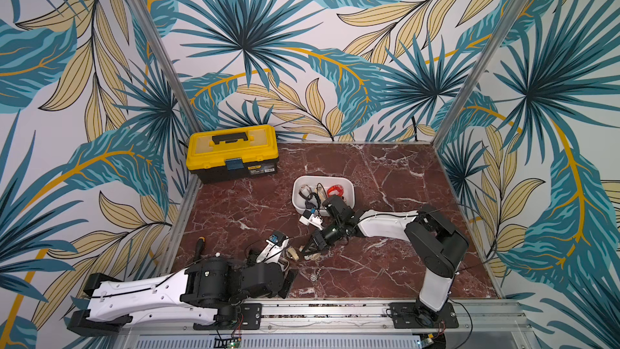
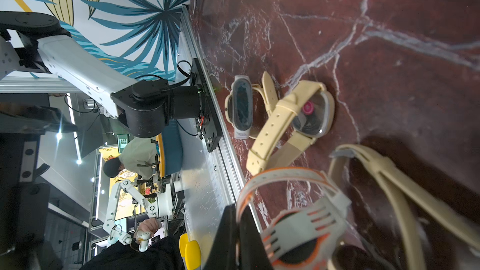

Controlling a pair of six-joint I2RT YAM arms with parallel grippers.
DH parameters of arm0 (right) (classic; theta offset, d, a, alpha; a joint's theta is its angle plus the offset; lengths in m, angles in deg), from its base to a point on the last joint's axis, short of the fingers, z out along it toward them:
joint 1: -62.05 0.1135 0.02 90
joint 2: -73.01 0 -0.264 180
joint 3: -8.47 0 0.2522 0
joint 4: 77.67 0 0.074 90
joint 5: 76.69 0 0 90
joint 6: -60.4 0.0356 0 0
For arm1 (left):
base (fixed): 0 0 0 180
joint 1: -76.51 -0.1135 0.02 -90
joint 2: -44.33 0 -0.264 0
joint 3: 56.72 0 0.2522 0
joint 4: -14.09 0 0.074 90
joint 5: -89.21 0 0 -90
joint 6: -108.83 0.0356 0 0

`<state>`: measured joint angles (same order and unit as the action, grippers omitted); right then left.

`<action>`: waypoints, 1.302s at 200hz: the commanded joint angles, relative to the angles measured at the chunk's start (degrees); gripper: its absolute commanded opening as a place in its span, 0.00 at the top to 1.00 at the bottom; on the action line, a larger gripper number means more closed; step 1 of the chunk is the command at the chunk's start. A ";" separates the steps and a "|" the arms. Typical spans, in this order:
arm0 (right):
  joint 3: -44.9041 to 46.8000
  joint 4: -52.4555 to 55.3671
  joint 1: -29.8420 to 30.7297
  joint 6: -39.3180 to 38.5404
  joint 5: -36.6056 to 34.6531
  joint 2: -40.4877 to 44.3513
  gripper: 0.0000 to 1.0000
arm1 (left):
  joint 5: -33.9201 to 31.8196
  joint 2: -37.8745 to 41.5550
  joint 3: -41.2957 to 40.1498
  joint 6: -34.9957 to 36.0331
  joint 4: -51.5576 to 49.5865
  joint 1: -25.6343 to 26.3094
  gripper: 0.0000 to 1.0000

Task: Put the watch into the storage box
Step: Pick up the watch at the center of the board, then place the watch in the storage box.

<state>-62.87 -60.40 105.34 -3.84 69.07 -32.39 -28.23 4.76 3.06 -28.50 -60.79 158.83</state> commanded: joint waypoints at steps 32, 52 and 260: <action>-2.62 7.23 0.31 -3.31 -2.52 1.78 1.00 | -2.79 3.04 -1.44 0.75 1.09 0.15 0.00; -3.00 7.06 0.31 -2.80 -2.51 3.19 1.00 | -3.38 3.62 -1.48 0.92 1.23 0.17 0.00; -49.22 60.02 -6.14 -17.40 -70.58 -15.52 1.00 | -6.81 5.56 -2.78 4.35 4.14 0.16 0.00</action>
<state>-110.80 -4.25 100.20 -19.82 4.29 -47.19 -34.09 9.70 1.49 -24.83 -57.38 158.83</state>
